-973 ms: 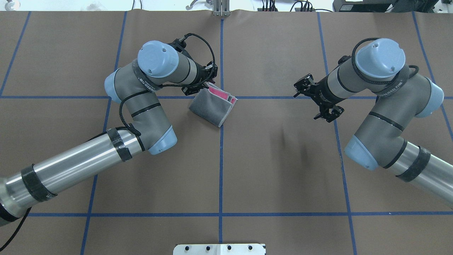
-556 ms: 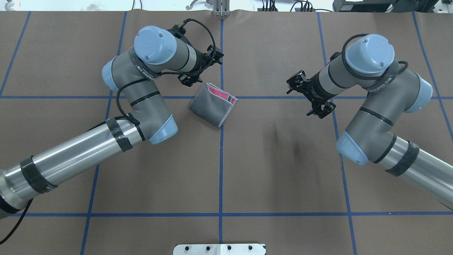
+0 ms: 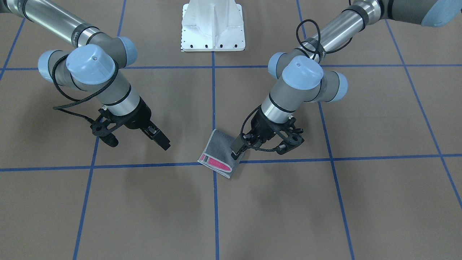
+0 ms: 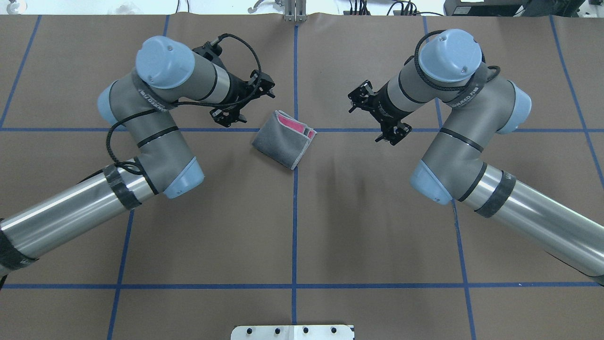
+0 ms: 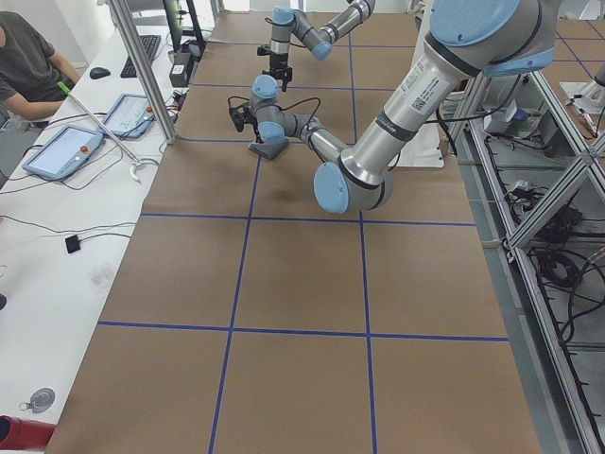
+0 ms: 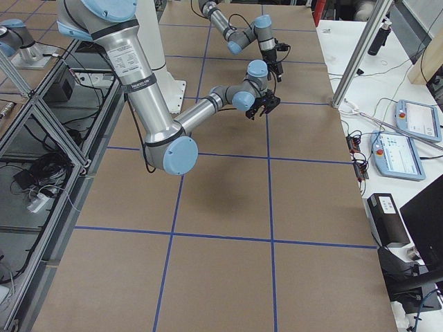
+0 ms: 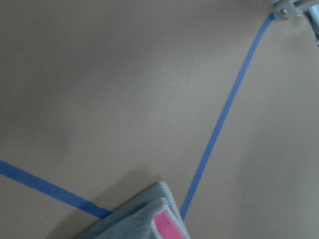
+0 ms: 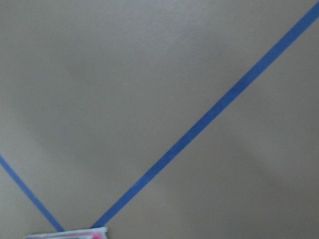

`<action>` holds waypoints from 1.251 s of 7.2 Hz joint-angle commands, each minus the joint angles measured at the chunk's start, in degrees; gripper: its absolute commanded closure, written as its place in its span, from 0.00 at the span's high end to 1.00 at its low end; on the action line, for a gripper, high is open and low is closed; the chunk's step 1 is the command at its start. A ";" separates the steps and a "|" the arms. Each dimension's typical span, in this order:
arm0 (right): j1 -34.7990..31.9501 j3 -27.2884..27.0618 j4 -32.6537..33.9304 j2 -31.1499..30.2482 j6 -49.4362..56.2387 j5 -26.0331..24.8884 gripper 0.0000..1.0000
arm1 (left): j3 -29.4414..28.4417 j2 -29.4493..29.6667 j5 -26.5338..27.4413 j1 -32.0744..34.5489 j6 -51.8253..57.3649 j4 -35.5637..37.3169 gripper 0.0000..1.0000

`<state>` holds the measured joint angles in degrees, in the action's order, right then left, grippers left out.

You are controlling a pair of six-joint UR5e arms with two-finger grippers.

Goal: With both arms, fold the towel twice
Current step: 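Move the right gripper to the folded towel's edge nearest it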

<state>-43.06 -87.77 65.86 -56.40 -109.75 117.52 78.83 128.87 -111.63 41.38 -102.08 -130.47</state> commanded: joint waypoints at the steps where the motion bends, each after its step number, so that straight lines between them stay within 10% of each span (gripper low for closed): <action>1: 2.09 5.23 -9.14 2.86 0.07 -2.10 1.00 | 6.85 -7.48 -0.52 0.02 2.14 -0.05 1.00; 3: 6.74 5.77 -9.26 5.58 0.77 -9.48 1.00 | 6.86 -7.76 -1.22 0.10 2.15 0.04 1.00; 5: 8.16 6.21 -10.74 5.69 10.21 -10.37 0.76 | 6.86 -7.76 -1.22 0.10 2.15 0.04 1.00; 9: 8.25 12.97 -17.35 7.53 8.46 -12.05 0.74 | 6.86 -7.76 -1.13 -0.07 2.15 0.12 1.00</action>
<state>-34.84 -76.04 49.11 -49.35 -98.41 105.66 85.69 121.12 -112.79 41.37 -99.93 -130.41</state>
